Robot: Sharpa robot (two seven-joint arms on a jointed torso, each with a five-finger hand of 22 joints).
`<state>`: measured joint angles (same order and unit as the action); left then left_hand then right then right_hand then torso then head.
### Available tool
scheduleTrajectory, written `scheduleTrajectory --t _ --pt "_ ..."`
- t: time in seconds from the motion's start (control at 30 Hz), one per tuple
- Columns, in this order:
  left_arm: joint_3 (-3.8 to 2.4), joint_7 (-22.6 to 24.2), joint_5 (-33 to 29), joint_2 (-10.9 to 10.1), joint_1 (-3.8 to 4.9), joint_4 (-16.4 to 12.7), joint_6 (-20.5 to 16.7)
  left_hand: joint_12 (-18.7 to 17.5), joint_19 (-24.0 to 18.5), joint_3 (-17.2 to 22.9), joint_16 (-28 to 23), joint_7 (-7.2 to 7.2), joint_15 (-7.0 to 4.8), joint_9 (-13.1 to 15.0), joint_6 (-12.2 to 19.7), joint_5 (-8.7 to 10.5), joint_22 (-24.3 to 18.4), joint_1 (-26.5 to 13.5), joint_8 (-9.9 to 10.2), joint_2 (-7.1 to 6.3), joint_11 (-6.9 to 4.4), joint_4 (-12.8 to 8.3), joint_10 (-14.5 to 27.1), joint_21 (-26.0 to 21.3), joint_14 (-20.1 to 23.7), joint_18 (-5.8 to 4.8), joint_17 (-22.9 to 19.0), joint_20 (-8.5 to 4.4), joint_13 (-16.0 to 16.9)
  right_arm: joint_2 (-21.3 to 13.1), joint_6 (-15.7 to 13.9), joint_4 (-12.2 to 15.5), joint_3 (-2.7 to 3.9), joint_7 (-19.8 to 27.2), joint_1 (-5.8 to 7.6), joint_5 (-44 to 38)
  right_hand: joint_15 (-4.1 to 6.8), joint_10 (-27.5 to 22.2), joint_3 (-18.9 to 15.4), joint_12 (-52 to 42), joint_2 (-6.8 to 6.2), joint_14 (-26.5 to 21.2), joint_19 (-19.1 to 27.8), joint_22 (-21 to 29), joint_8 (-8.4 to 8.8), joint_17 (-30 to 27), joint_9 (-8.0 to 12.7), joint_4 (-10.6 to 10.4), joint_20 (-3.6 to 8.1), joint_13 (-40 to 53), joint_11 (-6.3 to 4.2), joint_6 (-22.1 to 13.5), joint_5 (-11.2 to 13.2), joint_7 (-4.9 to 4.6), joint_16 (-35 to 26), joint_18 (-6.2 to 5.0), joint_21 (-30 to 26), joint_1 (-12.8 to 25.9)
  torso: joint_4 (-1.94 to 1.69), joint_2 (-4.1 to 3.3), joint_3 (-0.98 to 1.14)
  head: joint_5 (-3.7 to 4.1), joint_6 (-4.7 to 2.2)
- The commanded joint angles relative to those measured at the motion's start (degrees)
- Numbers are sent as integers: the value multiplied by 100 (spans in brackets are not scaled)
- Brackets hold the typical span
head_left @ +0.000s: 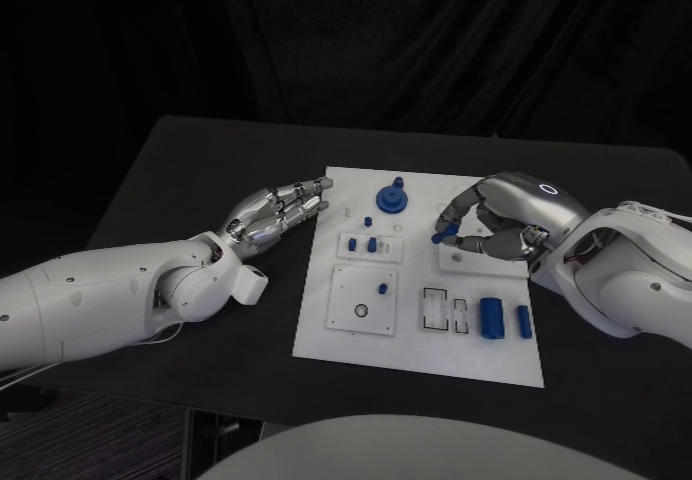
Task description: Assemble the parts on the task board
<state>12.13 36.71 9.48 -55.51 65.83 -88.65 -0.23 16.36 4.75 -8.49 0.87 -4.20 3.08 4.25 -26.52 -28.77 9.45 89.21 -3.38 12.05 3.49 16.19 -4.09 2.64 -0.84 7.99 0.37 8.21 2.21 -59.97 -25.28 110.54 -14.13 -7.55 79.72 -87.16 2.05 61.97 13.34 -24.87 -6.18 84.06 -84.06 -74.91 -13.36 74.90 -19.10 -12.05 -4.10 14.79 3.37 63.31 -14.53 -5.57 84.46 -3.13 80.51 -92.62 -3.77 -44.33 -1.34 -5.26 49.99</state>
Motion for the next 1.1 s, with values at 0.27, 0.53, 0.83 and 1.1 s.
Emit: scheduleTrajectory --t 0.27,0.53,0.83,1.1 --pt "-4 52 5 44 -9 -2 92 3 9 34 1 -18 53 11 -52 -22 6 35 -29 -2 46 2 -16 34 -9 79 4 41 -4 607 954 93 0 557 -101 -818 38 326 48 148 -27 409 -222 -1254 66 835 -32 28 27 123 -190 2 208 -4 36 121 129 -104 -10 -14 -18 -44 1" --pt "-4 116 5 90 -9 -5 155 49 13 103 11 -27 72 29 -130 -83 6 96 -57 14 65 -24 -44 39 -22 126 9 98 2 1151 1020 -113 0 791 -243 -1434 46 426 55 199 -45 420 -227 -1259 73 872 -73 15 29 123 -207 88 289 10 63 123 141 -98 -20 -20 2 -32 1" --pt "-5 130 5 142 -9 30 185 41 12 112 9 -26 72 29 -122 -88 2 103 -58 17 66 -25 -43 39 -20 131 8 101 0 1624 1211 -290 1 929 -301 -1649 49 455 57 214 -49 427 -235 -1264 80 897 -83 5 31 124 -212 105 320 16 81 127 158 -91 -10 -7 -9 -76 1" --pt "-5 121 5 168 -9 53 202 36 12 116 9 -27 73 27 -111 -87 3 104 -56 19 66 -25 -41 39 -19 133 8 102 -1 1788 1572 -390 1 855 -370 -1671 50 472 63 233 -61 425 -218 -1253 107 894 -84 9 33 125 -214 87 335 16 78 119 121 -102 -7 -14 -10 -78 1"
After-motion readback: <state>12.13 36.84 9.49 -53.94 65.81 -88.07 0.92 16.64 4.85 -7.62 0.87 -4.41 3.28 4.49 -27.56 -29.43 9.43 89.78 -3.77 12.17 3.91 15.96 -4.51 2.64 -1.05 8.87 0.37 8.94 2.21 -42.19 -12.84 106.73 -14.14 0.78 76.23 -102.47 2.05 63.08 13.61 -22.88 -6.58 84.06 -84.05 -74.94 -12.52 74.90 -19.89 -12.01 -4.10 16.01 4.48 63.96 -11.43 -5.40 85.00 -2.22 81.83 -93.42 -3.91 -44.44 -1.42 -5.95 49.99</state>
